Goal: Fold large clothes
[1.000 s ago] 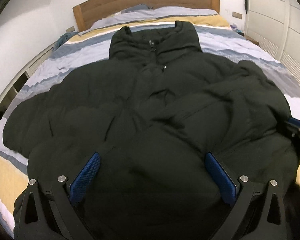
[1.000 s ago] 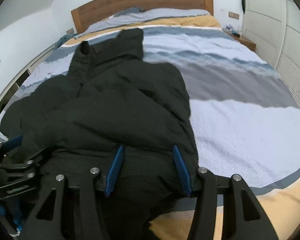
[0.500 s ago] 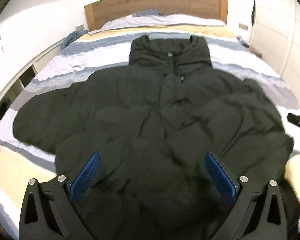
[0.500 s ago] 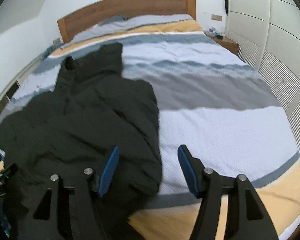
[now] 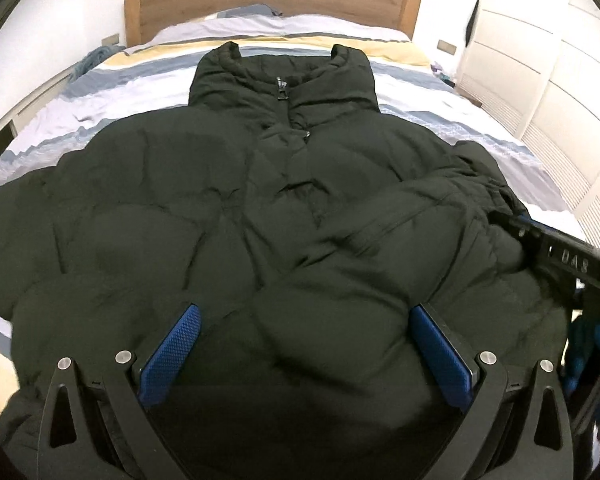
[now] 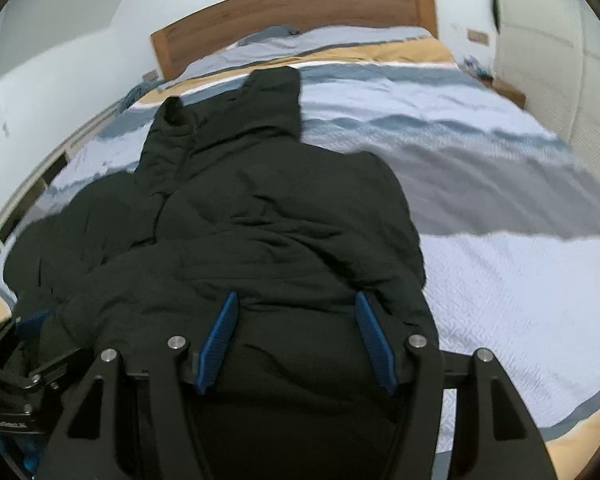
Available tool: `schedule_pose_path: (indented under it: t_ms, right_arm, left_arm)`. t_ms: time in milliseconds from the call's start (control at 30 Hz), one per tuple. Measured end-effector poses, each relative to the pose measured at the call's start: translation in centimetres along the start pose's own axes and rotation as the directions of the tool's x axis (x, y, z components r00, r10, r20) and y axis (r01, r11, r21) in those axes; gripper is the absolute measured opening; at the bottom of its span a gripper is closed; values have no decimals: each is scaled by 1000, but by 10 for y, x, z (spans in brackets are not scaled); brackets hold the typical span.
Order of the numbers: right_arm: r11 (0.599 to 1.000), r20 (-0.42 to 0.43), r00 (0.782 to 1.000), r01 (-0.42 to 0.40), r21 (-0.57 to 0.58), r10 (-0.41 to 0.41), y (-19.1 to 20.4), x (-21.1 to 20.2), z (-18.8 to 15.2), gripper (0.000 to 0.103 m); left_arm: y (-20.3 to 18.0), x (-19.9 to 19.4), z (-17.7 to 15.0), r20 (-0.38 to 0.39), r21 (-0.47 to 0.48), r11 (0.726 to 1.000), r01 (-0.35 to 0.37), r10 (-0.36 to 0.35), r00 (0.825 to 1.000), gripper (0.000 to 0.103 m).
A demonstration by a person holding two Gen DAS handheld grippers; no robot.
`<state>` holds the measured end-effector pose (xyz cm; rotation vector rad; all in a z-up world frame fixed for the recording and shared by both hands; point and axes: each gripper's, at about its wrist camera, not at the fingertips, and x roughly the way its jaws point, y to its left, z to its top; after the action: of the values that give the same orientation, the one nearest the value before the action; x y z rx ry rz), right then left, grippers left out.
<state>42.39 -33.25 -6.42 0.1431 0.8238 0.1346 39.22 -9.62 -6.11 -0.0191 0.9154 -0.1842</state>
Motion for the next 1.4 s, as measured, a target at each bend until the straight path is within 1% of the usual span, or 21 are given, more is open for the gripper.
schedule_pose_path:
  t_ms: [67,167,233,300,433,500,633,667,733,867,933,1033,1067,1100,1200,1267,1400]
  right_arm:
    - [999,-6,999,33,31,-33,-9,-4,0,60]
    - [993,-43,995,98,58,-96,-15,-14,2,60]
    - [990,-52,992,122,68,-118,-14,-27,4,60]
    - [988,-62,990,133,79,-128,-11,-41,6,60]
    - [988,-103,988,126,86,-117,3,-68,8,60]
    - [989,-125,986,124,79,-113,12,-80,8,60]
    - [991,-169,980,120,64,-108,36,-100,12,60]
    - [991,-174,979,117,62,-105,41,-103,13,60]
    - [993,-186,978,105,58,-92,54,-111,19,60]
    - [996,-193,978,89,20,-84,86,-120,37,60]
    - [997,-186,980,70,26,-64,103,-124,50,60]
    - [998,-172,983,64,13,-61,125,-123,67,60]
    - [998,-172,983,62,13,-59,129,-122,71,60]
    - [998,-173,983,59,16,-56,136,-119,77,60]
    - [998,-182,981,63,10,-60,152,-107,89,60]
    - [998,-191,979,68,-8,-68,163,-97,94,60]
    - [996,-222,972,69,-57,-81,191,-76,100,60]
  left_arm:
    - [9,-8,-5,-17,9,1000,-13,13,1000,103]
    - [22,-19,-9,-50,7,999,-39,39,998,103]
    - [28,-26,-9,-74,-3,999,-51,51,996,102]
    - [35,-41,-9,-79,-10,998,-69,68,995,102]
    - [55,-76,-8,-79,-54,994,-90,86,993,102]
    - [71,-93,-7,-101,-88,992,-92,83,991,102]
    - [101,-124,1,-150,-117,983,-140,121,981,102]
    - [113,-134,4,-157,-131,978,-163,141,977,102]
    - [131,-146,11,-160,-163,971,-173,147,976,102]
    - [180,-170,23,-145,-251,944,-214,182,972,102]
    - [202,-177,26,-137,-297,929,-220,187,973,102]
    - [247,-182,31,-134,-383,894,-233,196,971,102]
    - [271,-182,29,-139,-436,869,-233,191,972,102]
    - [288,-182,27,-141,-471,851,-232,187,972,102]
    - [350,-176,19,-132,-584,782,-219,175,976,102]
    - [394,-169,9,-120,-663,723,-193,152,981,102]
    - [456,-154,-6,-95,-765,624,-160,136,986,102]
